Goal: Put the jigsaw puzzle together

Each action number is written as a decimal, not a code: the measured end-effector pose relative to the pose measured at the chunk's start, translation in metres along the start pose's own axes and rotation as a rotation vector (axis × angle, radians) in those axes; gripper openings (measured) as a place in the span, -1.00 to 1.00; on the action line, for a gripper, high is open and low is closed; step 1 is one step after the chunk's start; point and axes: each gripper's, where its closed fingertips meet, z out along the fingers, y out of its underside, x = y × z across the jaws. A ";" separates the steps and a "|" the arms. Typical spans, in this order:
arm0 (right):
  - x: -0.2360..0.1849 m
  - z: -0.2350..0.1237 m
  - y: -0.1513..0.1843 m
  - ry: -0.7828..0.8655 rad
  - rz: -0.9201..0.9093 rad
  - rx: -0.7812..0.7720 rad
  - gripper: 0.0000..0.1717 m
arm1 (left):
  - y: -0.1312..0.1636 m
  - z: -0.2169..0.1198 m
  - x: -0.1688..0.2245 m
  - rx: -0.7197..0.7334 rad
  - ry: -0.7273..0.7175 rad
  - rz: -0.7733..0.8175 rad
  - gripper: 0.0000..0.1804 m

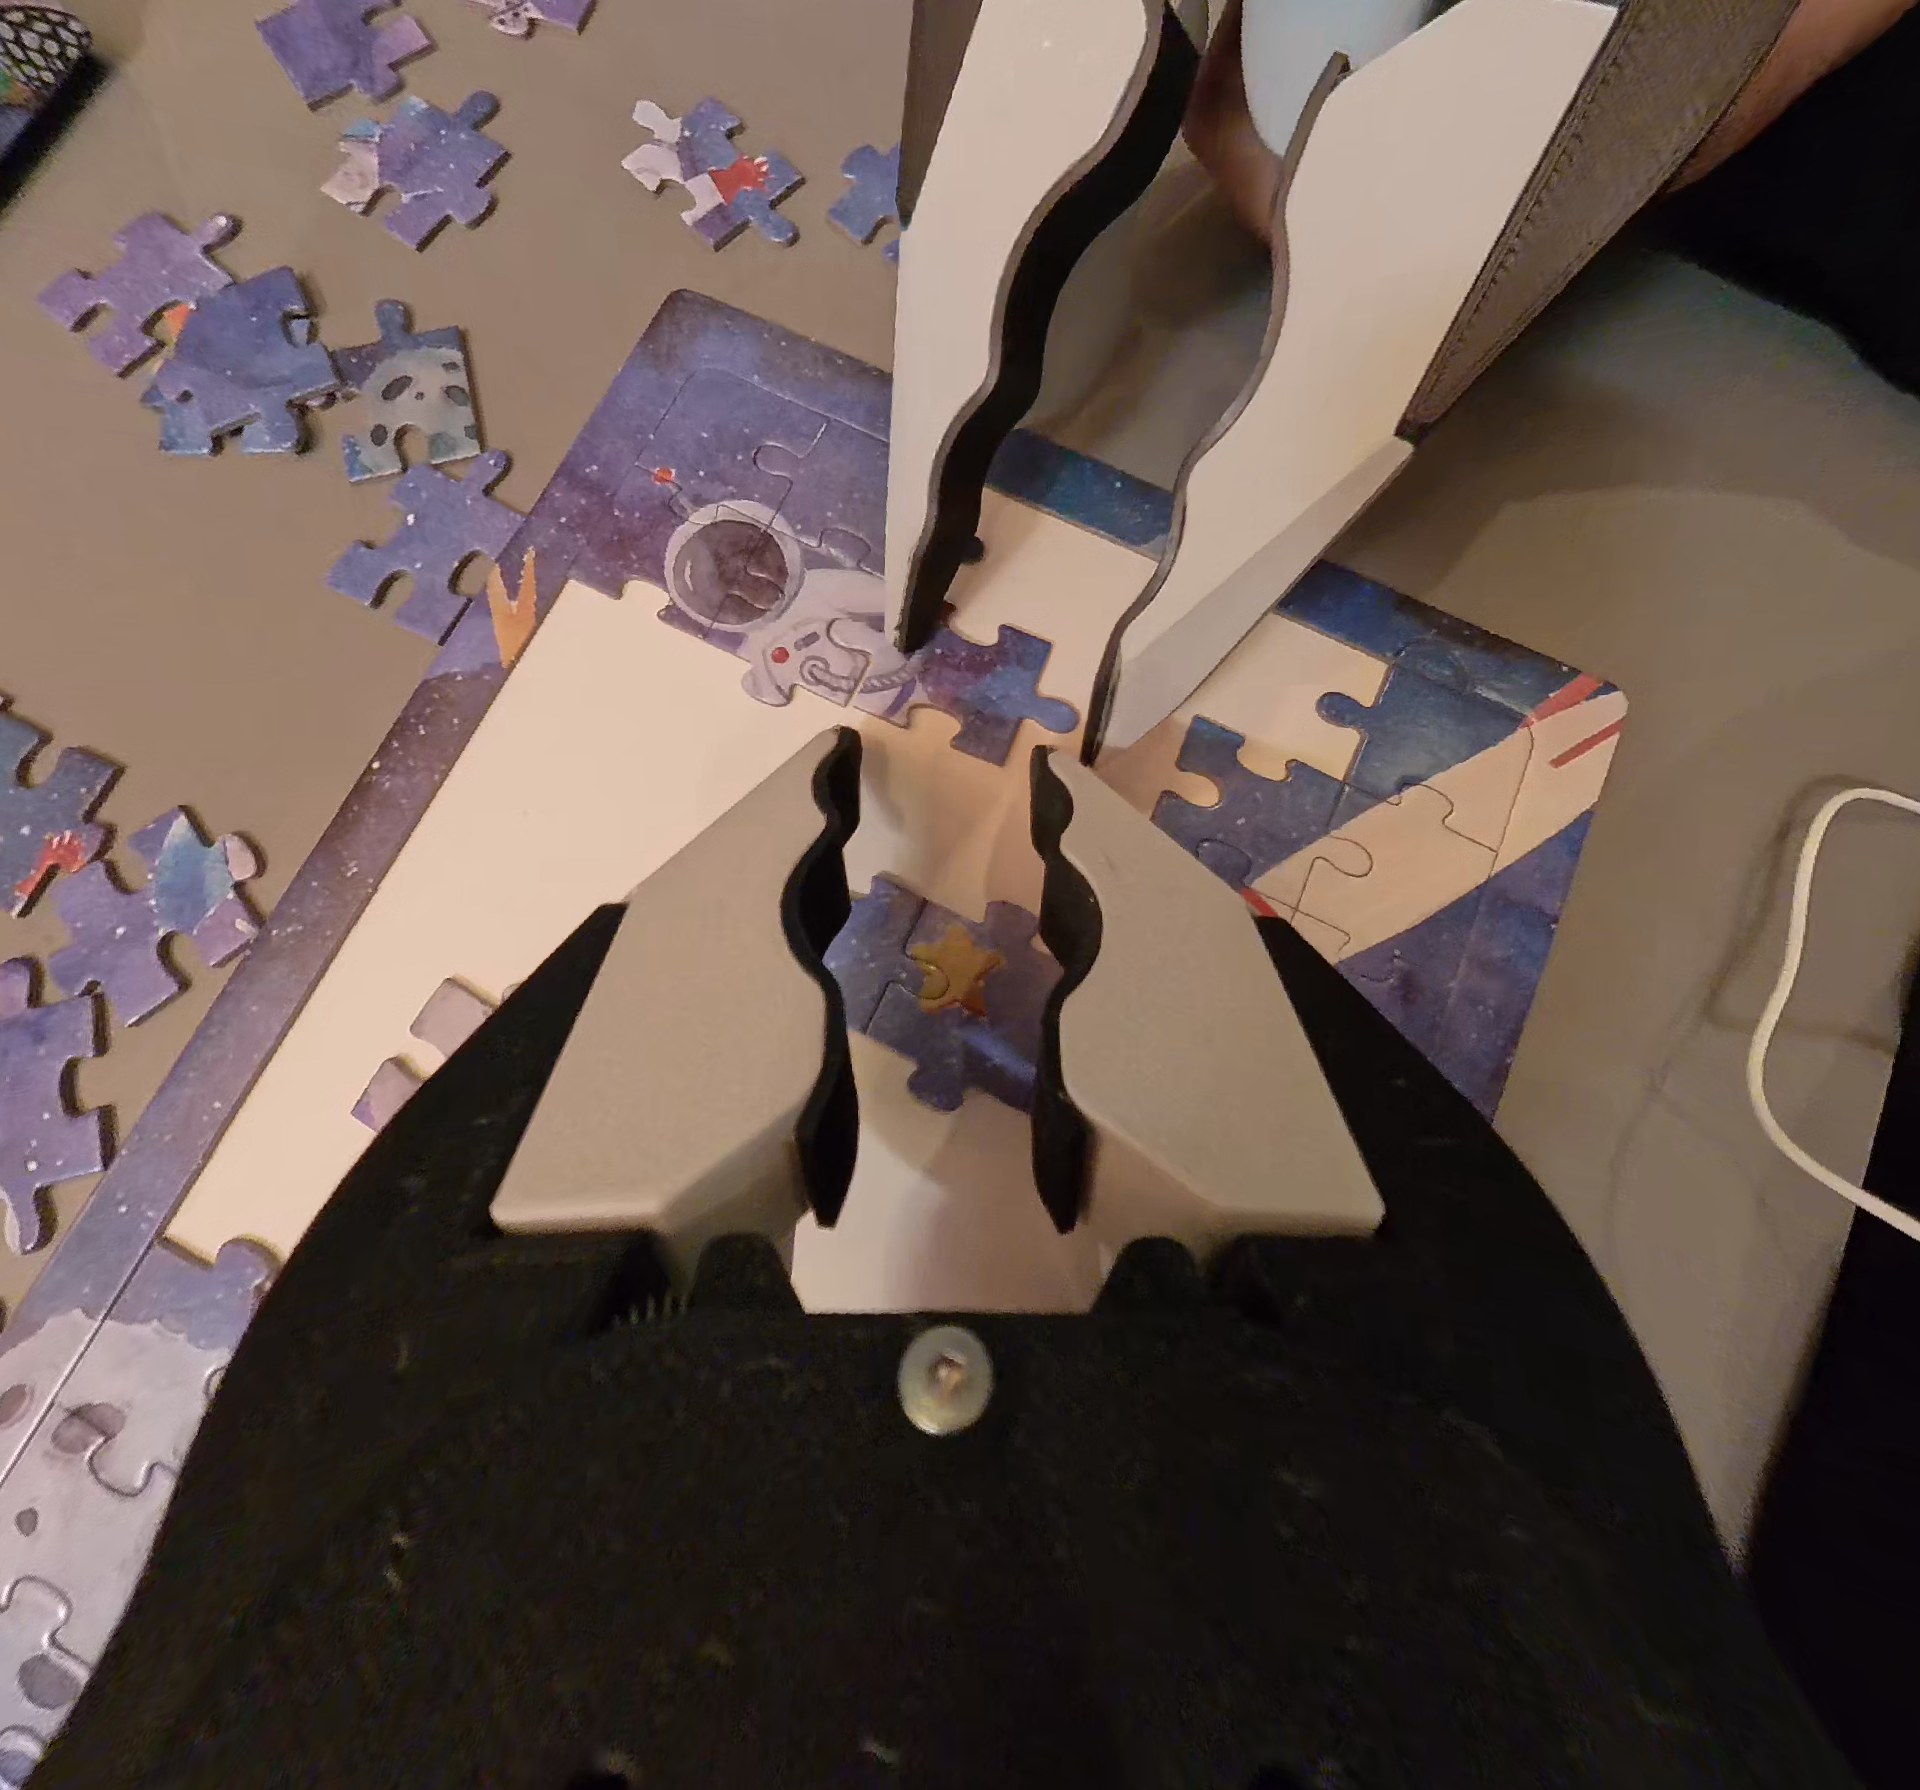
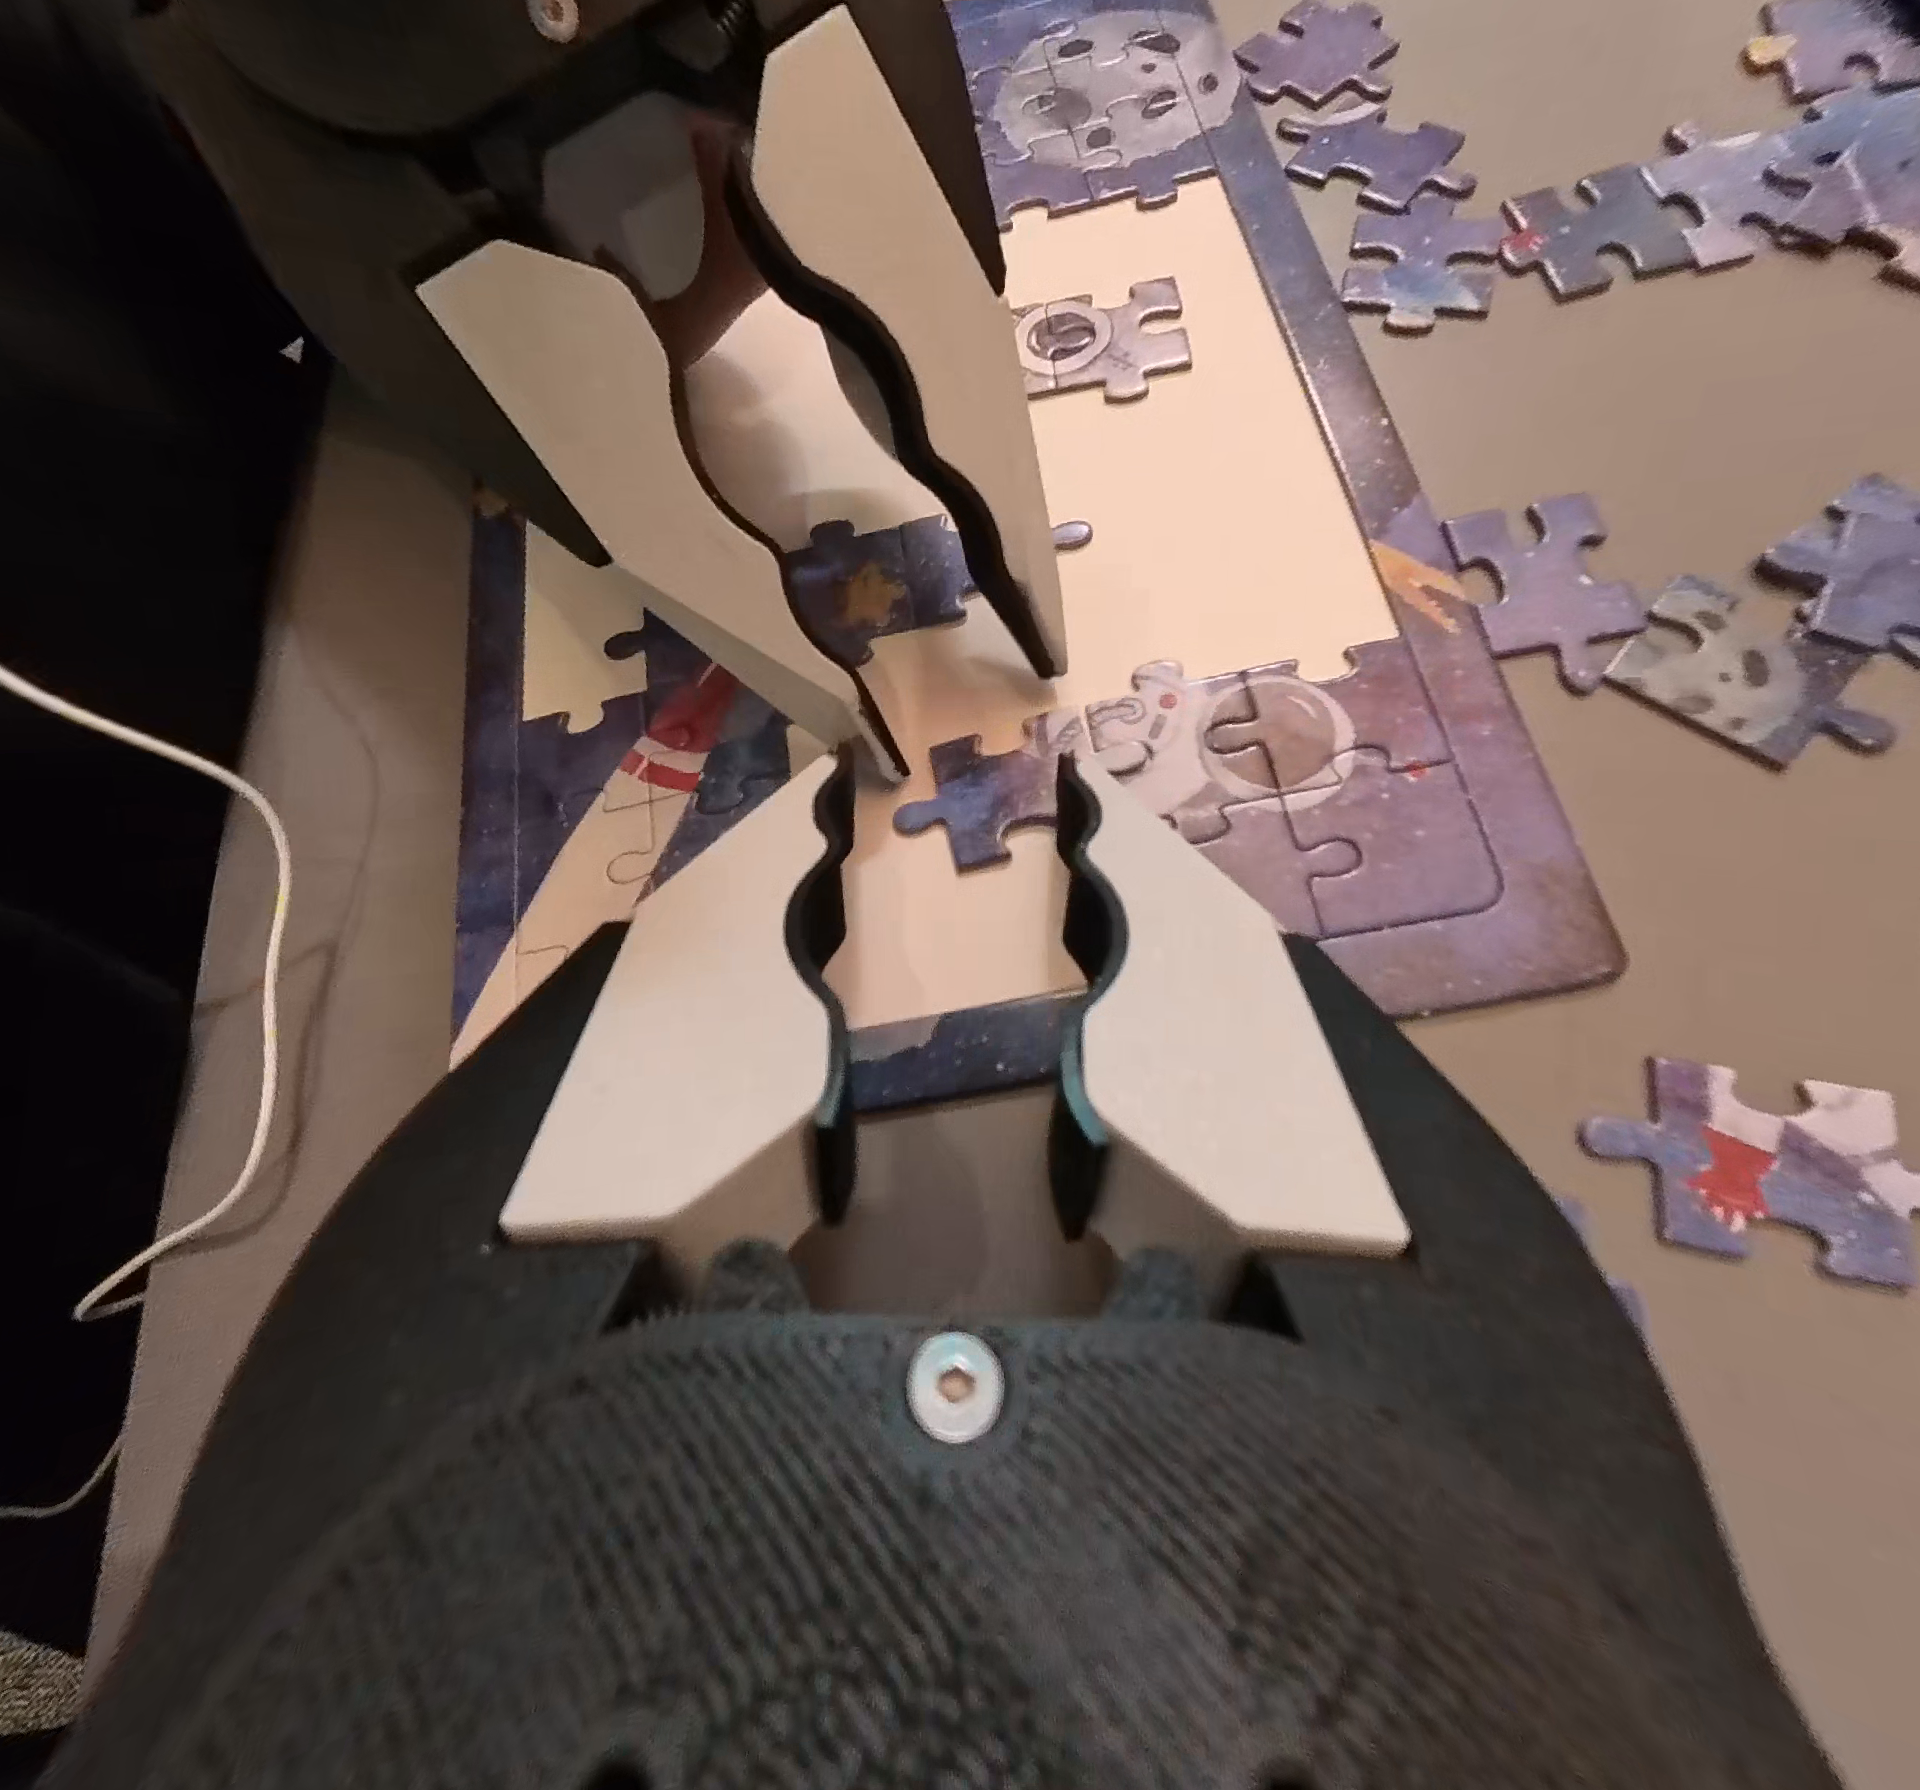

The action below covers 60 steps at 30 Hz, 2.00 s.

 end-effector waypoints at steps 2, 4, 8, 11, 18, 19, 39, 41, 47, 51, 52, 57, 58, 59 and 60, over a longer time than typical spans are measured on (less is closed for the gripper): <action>0.001 0.000 -0.001 -0.003 0.005 0.000 -0.56 | 0.000 0.000 -0.001 0.000 -0.003 -0.001 -0.66; 0.001 0.000 -0.001 -0.005 0.008 0.000 -0.56 | 0.000 0.000 -0.001 0.002 -0.005 -0.003 -0.66; 0.001 -0.001 -0.001 0.002 0.006 0.006 -0.54 | 0.000 0.000 -0.003 0.008 -0.008 -0.011 -0.66; 0.003 -0.003 0.000 0.010 0.009 0.010 -0.53 | 0.000 -0.001 -0.005 0.011 -0.014 -0.015 -0.66; 0.003 -0.002 -0.001 0.002 0.008 0.005 -0.51 | 0.000 -0.001 -0.006 0.014 -0.014 -0.021 -0.67; 0.003 -0.002 -0.001 0.001 0.007 0.005 -0.50 | 0.000 -0.001 -0.006 0.015 -0.014 -0.020 -0.67; 0.007 -0.021 -0.018 0.005 -0.020 0.079 -0.54 | -0.001 -0.005 -0.008 0.026 -0.015 -0.018 -0.67; 0.009 -0.033 -0.022 0.012 0.007 0.142 -0.57 | -0.002 -0.006 -0.008 0.036 -0.005 -0.030 -0.67; 0.014 -0.027 -0.007 0.080 -0.008 0.087 -0.59 | -0.006 -0.013 -0.020 0.073 -0.008 -0.066 -0.67; 0.032 -0.032 -0.011 0.163 -0.008 0.157 -0.65 | -0.007 -0.027 -0.051 0.092 -0.093 -0.066 -0.67; 0.038 -0.039 -0.015 0.176 0.004 0.198 -0.64 | -0.008 -0.032 -0.062 0.103 -0.117 -0.066 -0.67; 0.070 -0.092 -0.024 0.371 0.053 0.432 -0.68 | -0.005 -0.056 -0.132 0.140 -0.249 -0.060 -0.71; 0.075 -0.102 -0.023 0.413 0.061 0.466 -0.69 | -0.004 -0.063 -0.147 0.149 -0.277 -0.063 -0.73; 0.079 -0.111 -0.023 0.450 0.069 0.497 -0.69 | -0.004 -0.069 -0.162 0.163 -0.300 -0.071 -0.74; 0.083 -0.118 -0.022 0.482 0.078 0.521 -0.71 | -0.003 -0.075 -0.175 0.183 -0.319 -0.087 -0.75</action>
